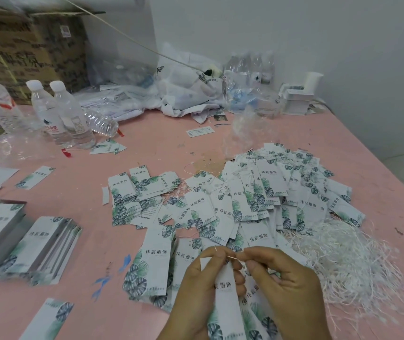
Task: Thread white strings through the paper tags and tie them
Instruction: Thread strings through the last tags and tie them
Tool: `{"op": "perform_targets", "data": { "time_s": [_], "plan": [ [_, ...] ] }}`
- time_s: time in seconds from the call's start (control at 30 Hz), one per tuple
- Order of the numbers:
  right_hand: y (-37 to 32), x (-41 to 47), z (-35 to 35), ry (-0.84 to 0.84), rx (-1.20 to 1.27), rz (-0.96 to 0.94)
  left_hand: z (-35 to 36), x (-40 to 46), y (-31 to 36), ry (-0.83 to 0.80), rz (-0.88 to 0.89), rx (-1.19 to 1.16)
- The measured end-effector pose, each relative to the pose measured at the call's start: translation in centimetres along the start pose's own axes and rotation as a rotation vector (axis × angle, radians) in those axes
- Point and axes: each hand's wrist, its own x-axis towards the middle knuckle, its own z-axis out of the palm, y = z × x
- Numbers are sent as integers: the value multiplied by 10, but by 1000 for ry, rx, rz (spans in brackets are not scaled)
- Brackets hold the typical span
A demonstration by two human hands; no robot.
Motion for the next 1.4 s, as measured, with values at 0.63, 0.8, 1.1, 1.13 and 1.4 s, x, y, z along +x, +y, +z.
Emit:
{"op": "perform_targets", "data": {
  "time_s": [0.63,0.8,1.1,1.13,1.4],
  "plan": [
    [11,38,-30,213,1154,604,1,-3,3,156,85,-18],
    [14,37,-32,212,1057,610,2,-5,2,131,86,28],
    [2,3,-5,-33,-2,45,3,-3,-3,42,60,129],
    [0,2,-2,-87,-93,-37,2,-2,-4,26,61,141],
    [-3,5,1,-160,-286,-209,0,-5,1,-63,-31,251]
  ]
}}
